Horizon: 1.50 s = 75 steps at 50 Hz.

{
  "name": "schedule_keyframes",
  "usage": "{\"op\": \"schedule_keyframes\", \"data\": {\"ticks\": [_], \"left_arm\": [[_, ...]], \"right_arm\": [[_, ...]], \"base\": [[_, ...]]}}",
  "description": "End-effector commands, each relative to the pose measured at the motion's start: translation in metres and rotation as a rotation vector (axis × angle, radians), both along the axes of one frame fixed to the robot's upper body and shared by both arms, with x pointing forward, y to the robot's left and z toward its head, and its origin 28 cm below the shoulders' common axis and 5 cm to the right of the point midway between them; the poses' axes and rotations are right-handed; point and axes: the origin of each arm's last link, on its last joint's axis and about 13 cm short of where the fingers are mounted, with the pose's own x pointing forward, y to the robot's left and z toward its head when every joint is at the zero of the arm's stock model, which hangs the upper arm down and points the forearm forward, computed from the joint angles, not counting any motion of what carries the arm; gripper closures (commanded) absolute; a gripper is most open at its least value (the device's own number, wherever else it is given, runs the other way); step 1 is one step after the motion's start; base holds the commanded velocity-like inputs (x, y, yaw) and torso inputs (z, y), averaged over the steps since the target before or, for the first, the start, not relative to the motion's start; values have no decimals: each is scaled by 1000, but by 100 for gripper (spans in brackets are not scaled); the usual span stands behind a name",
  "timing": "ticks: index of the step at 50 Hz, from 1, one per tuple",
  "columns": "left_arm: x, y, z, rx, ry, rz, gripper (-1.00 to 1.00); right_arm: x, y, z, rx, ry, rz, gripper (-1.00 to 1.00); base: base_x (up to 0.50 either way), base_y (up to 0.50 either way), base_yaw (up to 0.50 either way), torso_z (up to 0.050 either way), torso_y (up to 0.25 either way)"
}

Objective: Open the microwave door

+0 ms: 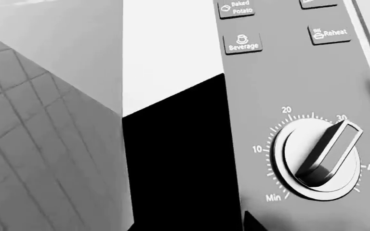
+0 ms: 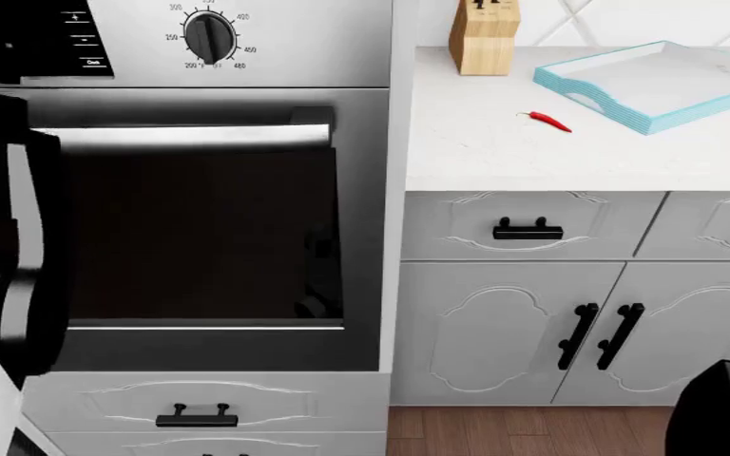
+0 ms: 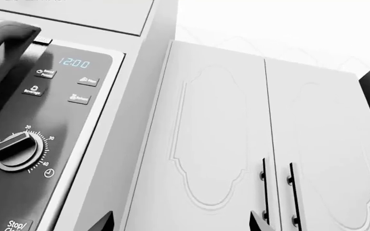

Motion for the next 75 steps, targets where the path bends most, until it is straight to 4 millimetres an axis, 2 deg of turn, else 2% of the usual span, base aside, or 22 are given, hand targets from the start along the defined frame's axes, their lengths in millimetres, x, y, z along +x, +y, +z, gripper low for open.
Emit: {"op": "schedule_keyframes", "data": {"ticks": [1, 15, 35, 46, 57, 58, 75], "left_arm": [[-50, 0, 4, 44, -47, -43, 100], [-82, 4, 2, 22, -71, -80, 100], [-111, 14, -4, -11, -103, -108, 100], [-124, 14, -2, -16, -125, -122, 100], [-125, 14, -1, -17, -136, -123, 100], [-125, 14, -1, -17, -136, -124, -100], [-125, 18, 1, -29, -144, -111, -100]], "right_arm": [[-2, 1, 3, -5, -8, 0, -100], [-4, 1, 6, -9, -11, -3, -100], [-4, 3, 7, -16, -13, -2, -100], [-7, 4, 10, -20, -17, -3, -100], [-7, 4, 10, -21, -17, -4, -100], [-7, 4, 10, -21, -17, -5, -100], [-6, 3, 9, -20, -17, -6, -100]], "base": [[0, 0, 0, 0, 0], [0, 0, 0, 0, 2], [-1, -2, -1, 0, 3], [-3, -3, -1, 0, 4], [-1, -3, -1, 0, 4], [-12, -4, 0, 0, 0], [0, 0, 0, 0, 1]]}}
